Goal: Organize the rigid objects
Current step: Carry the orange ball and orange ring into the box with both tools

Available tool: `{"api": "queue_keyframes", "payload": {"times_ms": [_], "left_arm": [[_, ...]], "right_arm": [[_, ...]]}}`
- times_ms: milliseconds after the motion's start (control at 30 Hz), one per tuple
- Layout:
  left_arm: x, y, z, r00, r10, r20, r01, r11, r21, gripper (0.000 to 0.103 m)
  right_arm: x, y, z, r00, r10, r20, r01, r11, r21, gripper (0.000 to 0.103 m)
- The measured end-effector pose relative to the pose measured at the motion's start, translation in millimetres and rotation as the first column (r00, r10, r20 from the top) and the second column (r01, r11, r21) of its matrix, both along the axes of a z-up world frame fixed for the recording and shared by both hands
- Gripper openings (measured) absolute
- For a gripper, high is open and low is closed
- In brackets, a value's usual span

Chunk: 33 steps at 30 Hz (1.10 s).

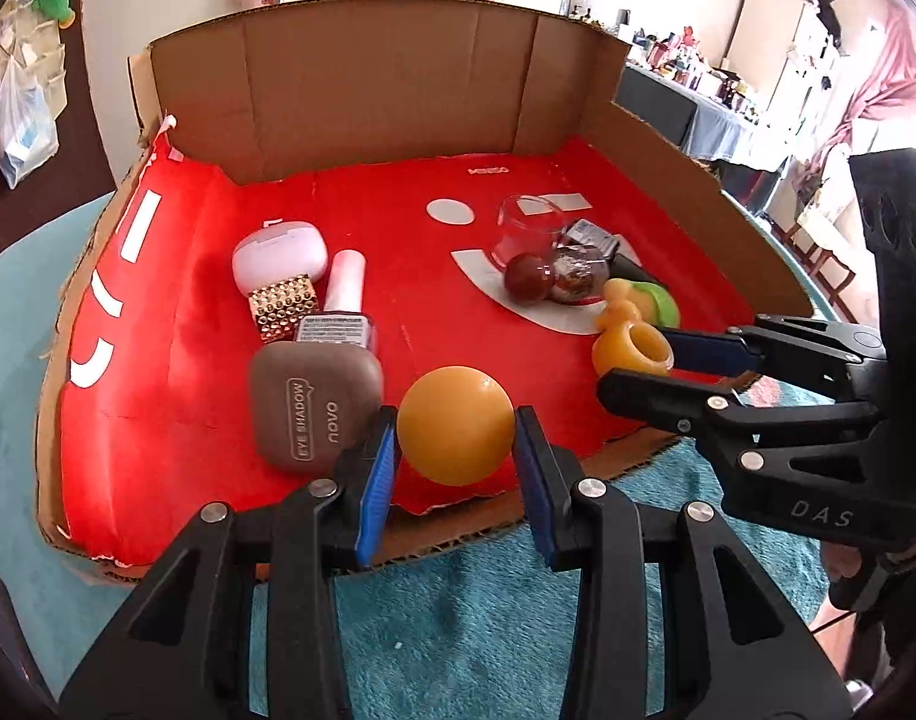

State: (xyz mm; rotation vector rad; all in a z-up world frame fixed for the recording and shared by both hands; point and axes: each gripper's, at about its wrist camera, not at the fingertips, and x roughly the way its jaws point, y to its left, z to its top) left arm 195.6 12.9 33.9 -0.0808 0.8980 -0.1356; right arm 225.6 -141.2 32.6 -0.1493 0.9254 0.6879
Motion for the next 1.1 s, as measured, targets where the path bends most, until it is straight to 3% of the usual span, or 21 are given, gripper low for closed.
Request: {"api": "queue_keyframes", "payload": {"times_ms": [200, 433, 1100], "left_arm": [[5.5, 3.0, -4.0, 1.000, 0.021, -0.007, -0.021, 1.000, 0.019, 0.036], [6.2, 6.2, -4.7, 0.999, 0.033, -0.006, -0.033, 0.999, 0.012, 0.036], [7.3, 5.6, -4.2, 1.000, 0.030, -0.005, -0.030, 0.999, 0.015, 0.036]], "right_arm": [[6.9, 3.6, -7.8, 1.000, -0.005, -0.031, 0.005, 1.000, -0.002, 0.040], [6.0, 8.2, -4.1, 0.999, -0.034, 0.028, 0.036, 0.997, -0.062, 0.040], [17.8, 14.9, -14.4, 0.998, -0.059, -0.008, 0.058, 0.993, -0.103, 0.040]]}}
